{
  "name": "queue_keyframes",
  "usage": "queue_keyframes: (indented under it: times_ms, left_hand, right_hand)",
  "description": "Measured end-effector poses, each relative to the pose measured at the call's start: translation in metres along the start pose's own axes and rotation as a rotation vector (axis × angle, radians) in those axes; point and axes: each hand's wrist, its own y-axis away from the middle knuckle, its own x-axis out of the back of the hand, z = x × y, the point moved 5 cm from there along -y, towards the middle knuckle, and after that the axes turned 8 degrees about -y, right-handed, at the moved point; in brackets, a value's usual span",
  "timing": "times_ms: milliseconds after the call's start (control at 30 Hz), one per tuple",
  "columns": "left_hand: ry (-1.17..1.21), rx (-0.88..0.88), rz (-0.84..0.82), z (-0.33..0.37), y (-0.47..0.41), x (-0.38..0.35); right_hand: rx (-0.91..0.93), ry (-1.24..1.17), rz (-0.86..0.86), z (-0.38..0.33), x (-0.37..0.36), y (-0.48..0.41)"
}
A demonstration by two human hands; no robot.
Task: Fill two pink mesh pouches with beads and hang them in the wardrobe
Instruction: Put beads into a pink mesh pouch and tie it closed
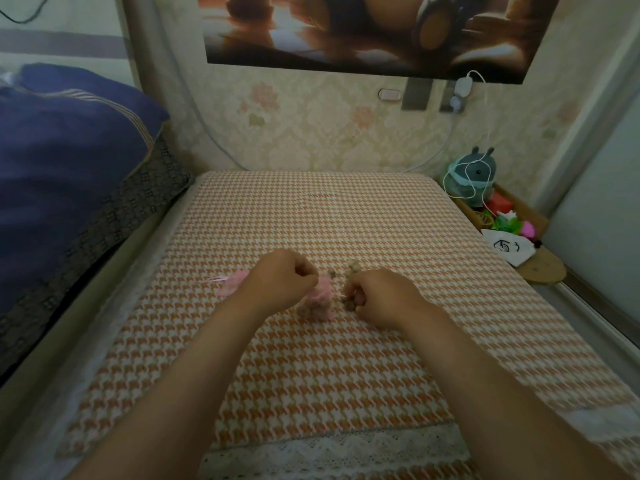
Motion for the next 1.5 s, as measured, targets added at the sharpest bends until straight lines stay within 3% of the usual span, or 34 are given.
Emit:
queue_keyframes:
  times_ms: [133, 333, 433, 667, 967, 1200, 1500]
  left_hand:
    - [0.011, 0.002, -0.034, -0.003, -0.001, 0.000]
    - [0.027, -0.009, -0.030, -0.003, 0.001, 0.001]
    - [0.059, -0.006, -0.032, -0.003, 0.004, 0.001]
    - [0.051, -0.007, -0.043, -0.005, 0.010, 0.002]
    - [0.064, 0.004, -0.020, -0.010, 0.003, 0.005]
    - [0.032, -0.009, -0.031, -0.012, 0.005, 0.003]
    - [0.074, -0.004, -0.046, -0.022, 0.000, 0.003]
  right_hand:
    - [0.018, -0.091, 0.051, 0.004, 0.002, 0.000]
    - [0.111, -0.523, 0.361, -0.020, 0.038, 0.010]
    - [0.185, -0.602, 0.344, -0.046, 0.041, 0.012]
    - [0.204, -0.357, 0.219, -0.065, 0.025, 0.006]
    - [0.108, -0.398, 0.271, -0.036, 0.031, 0.002]
    - [-0.058, -0.086, -0.010, -0.008, 0.008, -0.001]
    - [-0.025, 0.060, -0.039, -0.015, -0.002, -0.007]
